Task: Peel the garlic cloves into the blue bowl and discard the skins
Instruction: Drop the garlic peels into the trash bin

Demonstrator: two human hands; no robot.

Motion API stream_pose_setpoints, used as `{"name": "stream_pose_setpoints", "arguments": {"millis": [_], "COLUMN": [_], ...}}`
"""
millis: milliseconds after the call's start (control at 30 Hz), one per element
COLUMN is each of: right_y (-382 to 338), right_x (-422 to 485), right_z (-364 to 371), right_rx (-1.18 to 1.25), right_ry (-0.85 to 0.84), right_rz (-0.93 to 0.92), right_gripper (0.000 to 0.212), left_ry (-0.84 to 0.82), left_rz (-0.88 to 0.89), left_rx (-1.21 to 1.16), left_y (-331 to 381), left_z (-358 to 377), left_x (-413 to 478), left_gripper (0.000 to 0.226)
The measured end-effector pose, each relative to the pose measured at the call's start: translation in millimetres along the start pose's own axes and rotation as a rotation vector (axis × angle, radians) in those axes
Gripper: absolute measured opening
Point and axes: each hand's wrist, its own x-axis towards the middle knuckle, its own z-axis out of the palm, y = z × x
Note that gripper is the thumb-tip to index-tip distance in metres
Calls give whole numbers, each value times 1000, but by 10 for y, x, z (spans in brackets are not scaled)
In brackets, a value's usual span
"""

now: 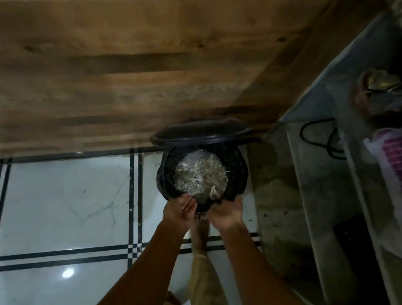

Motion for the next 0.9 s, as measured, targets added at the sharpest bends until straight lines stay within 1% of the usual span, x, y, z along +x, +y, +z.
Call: {"name": "stream_pose_setpoints", "arguments": {"millis": [33,67,100,133,167,233,267,300,367,433,500,533,600,667,733,800,900], "right_y": [9,-11,22,39,58,-6,-63,-119,-261,-418,-586,-651,-751,-771,-700,-550,-133], "right_x": [133,153,210,197,157,-70,-231,-414,-899,-1458,-2131,-2474,-3155,-3806,-4418,-4869,-5238], "right_z": [5,-6,-19,-26,-57,-115,-147,-179,-272,-418,-644,-795,-1178,-1626,-2148,-2671,-3470], "right_rx": [-41,-142,-22,-42,61,-15,-112,-156,-205,-217,-208,-212,-160,-88,-12,73,244], "right_ry": [12,7,21,-26,-96,-83,-58,-46,-55,-92,-124,-123,-99,-30,108,297,637], "right_rz": [-42,-68,-33,-27,2,21,11,11,-27,-134,-277,-353,-521,-670,-769,-826,-835], "right_gripper": [50,54,60,63,59,45,40,37,36,35,32,29,24,22,20,19,20], "left_ry": [-16,-35,-47,-66,-81,-74,-59,-60,-78,-98,-156,-213,-364,-534,-712,-885,-1117], "left_rz": [-10,-26,-32,-39,-39,-23,-1,26,97,186,269,300,355,389,381,317,214], "left_rx": [-22,-4,22,48,77,161,197,229,315,432,571,648,779,907,1026,1158,1428], "left_y": [-1,-5,-10,1,16,63,98,124,149,116,-11,-117,-421,-844,-1408,-2027,-2992], "left_z": [25,54,48,35,13,-21,-8,12,123,299,508,604,804,961,1069,1078,926], "left_x": [130,223,330,372,361,179,0,-204,-704,-1300,-1970,-2310,-2944,-3505,-3975,-4328,-4714], "left_gripper": [28,25,30,34,32,22,27,33,34,27,17,13,15,15,14,17,20]}}
